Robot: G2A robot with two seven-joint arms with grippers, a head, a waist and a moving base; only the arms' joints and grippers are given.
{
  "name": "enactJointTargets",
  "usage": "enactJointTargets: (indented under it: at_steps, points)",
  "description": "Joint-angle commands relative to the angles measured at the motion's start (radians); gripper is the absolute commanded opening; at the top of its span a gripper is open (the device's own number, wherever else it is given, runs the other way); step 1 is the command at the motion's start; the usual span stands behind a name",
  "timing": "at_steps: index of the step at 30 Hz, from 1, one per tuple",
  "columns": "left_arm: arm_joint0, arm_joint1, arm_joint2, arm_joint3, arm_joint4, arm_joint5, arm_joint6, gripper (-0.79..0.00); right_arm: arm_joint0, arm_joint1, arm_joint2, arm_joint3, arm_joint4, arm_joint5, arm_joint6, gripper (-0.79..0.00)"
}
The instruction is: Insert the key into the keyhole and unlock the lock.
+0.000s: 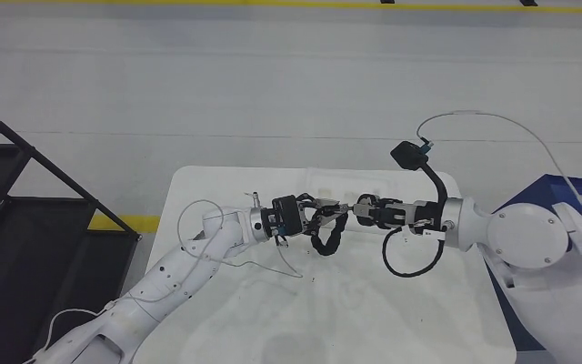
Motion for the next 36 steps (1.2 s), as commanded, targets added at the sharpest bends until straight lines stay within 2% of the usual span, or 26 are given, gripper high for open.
enactJointTargets:
  at_steps: [1, 36]
  points:
    - [0.004, -0.001, -0.005, -0.002, 0.006, -0.001, 0.000, -0.785, 0.001, 0.000, -0.001, 0.000, -0.001, 0.002, -0.001, -0.785]
    - [0.025, -0.027, -0.042, 0.001, 0.018, -0.056, 0.007, -0.785, 0.001, 0.005, -0.016, 0.007, 0.006, -0.014, -0.037, -0.785]
